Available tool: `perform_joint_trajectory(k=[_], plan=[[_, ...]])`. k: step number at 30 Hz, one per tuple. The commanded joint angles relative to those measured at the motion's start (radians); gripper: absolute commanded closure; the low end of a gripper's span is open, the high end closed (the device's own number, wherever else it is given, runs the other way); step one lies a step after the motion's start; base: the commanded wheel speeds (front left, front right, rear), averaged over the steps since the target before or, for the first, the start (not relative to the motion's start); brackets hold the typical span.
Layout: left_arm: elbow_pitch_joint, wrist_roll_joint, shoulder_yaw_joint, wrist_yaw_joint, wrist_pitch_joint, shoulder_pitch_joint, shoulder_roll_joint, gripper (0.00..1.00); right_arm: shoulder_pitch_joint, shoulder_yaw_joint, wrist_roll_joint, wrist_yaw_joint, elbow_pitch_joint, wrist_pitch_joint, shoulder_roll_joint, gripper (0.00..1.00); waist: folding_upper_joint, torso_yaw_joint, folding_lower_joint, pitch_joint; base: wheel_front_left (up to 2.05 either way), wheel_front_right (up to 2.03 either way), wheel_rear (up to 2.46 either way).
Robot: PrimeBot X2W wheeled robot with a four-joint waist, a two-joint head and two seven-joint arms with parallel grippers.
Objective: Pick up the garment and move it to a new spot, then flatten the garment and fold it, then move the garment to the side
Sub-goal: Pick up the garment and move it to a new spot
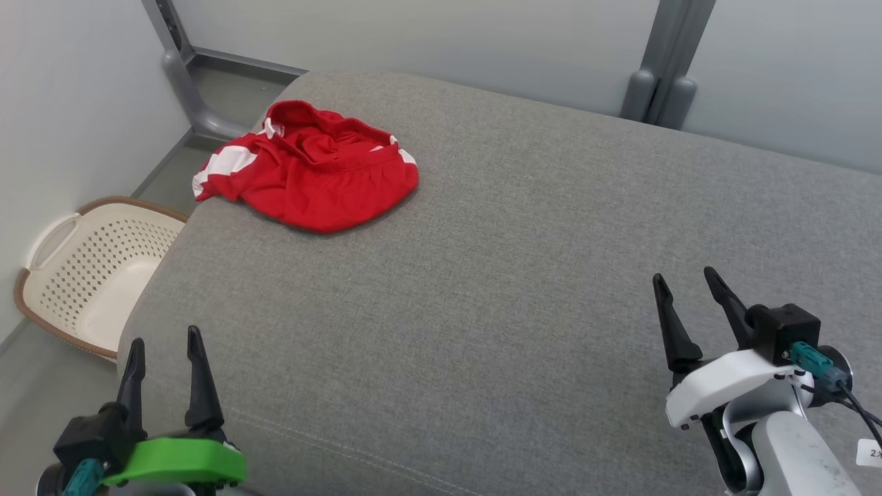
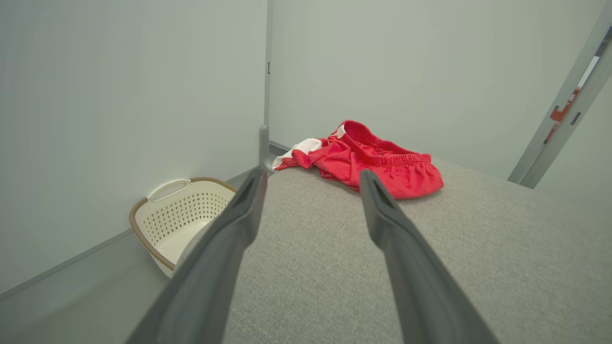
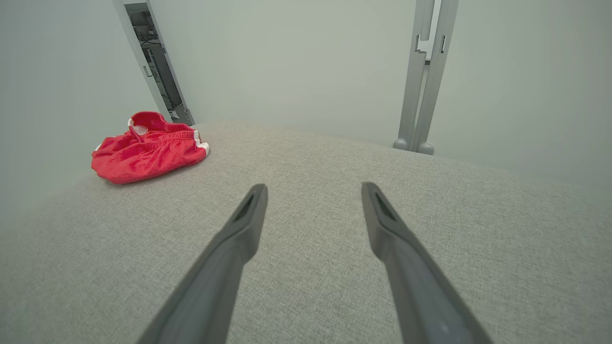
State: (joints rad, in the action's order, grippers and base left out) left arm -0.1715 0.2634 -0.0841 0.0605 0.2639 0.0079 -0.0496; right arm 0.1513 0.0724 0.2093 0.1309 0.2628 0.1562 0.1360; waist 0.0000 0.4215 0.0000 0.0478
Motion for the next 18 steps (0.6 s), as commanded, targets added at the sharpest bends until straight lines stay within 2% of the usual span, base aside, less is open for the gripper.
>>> perform_joint_trajectory(k=[1,5,10,15,18], plan=[[-0.017,0.007,0.006,-0.009,0.0,-0.039,-0.002,0.0,-0.008,-0.006,0.006,0.0,-0.008,-0.004,0.001,0.0,0.0,-0.014,0.0,0.014,0.0,0.0,0.0],[-0.117,0.013,0.007,0.002,0.0,-0.143,-0.002,0.0,0.005,-0.005,0.005,0.0,-0.031,-0.016,-0.001,0.0,0.0,-0.042,0.0,0.048,0.0,0.0,0.0],[-0.318,0.045,-0.024,-0.035,-0.032,-0.357,-0.012,0.0,0.04,0.01,-0.004,0.0,-0.078,-0.046,0.018,0.0,0.0,-0.099,0.0,0.127,0.0,0.0,0.0],[-0.472,0.103,-0.063,-0.057,-0.132,-0.547,-0.035,0.0,0.091,0.032,-0.01,0.0,-0.142,-0.078,0.039,0.0,0.0,-0.173,0.0,0.234,0.0,0.0,0.0],[-0.555,0.148,-0.095,-0.07,-0.221,-0.656,-0.07,0.0,0.127,0.048,-0.017,0.0,-0.192,-0.101,0.054,0.0,0.0,-0.225,0.0,0.312,0.0,0.0,0.0]])
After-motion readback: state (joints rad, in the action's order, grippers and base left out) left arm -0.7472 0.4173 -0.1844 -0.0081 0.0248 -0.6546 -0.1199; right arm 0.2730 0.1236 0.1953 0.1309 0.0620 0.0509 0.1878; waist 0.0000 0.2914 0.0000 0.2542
